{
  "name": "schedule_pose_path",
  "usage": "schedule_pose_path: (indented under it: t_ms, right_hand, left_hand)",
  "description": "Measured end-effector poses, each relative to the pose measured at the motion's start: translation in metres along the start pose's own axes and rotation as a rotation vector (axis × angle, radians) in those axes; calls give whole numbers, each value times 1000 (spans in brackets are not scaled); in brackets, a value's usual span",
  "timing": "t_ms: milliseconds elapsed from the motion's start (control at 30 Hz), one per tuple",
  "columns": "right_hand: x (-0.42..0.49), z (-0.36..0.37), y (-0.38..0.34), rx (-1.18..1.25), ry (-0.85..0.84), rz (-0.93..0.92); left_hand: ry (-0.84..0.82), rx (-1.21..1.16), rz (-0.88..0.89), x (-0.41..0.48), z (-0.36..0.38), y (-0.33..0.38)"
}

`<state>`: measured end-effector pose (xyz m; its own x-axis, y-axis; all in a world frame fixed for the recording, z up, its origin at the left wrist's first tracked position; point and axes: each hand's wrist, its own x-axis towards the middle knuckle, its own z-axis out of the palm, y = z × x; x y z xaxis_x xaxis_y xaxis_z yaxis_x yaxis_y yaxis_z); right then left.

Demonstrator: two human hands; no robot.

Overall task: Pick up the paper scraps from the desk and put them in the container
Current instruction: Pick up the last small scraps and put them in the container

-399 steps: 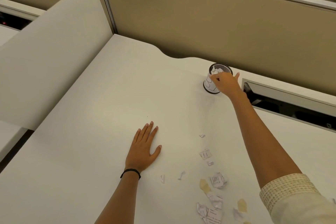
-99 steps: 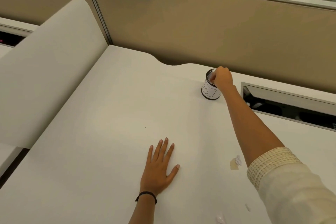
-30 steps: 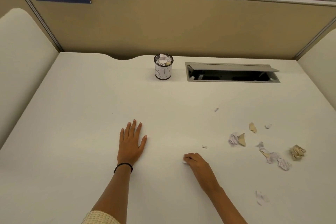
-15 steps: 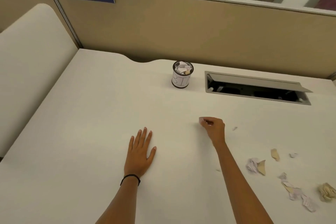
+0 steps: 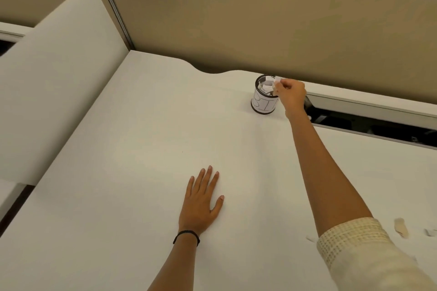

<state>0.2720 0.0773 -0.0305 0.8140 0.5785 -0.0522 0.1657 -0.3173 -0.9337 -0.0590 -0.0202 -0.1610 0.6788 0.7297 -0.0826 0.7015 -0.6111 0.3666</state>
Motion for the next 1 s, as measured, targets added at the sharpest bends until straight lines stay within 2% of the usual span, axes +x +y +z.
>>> schedule_pose_path:
  t_ms: [67, 200, 367, 467, 633, 700, 800, 1000]
  right_hand:
    - [1, -3, -3, -109, -33, -63]
    - [-13, -20, -4, -150, -27, -128]
    - [-66, -71, 47, -265, 48, -219]
    - [-106, -103, 94, -469, 3, -176]
    - [-164, -145, 156, -986, -130, -31]
    - [-183, -157, 169, -1098, -144, 23]
    - [-209, -174, 180, -1129, -116, 53]
    - [-239, -204, 187, -958, -147, 35]
  left_hand:
    - [2, 0, 10, 1, 0, 3]
    - [10, 8, 4, 0, -1, 2]
    - [18, -17, 15, 0, -1, 3]
    - [27, -27, 17, 0, -2, 3]
    - [33, -20, 20, -1, -1, 4]
    - [34, -23, 19, -1, -1, 4]
    - [40, -27, 24, -1, 0, 4]
    - [33, -36, 26, -1, 0, 4]
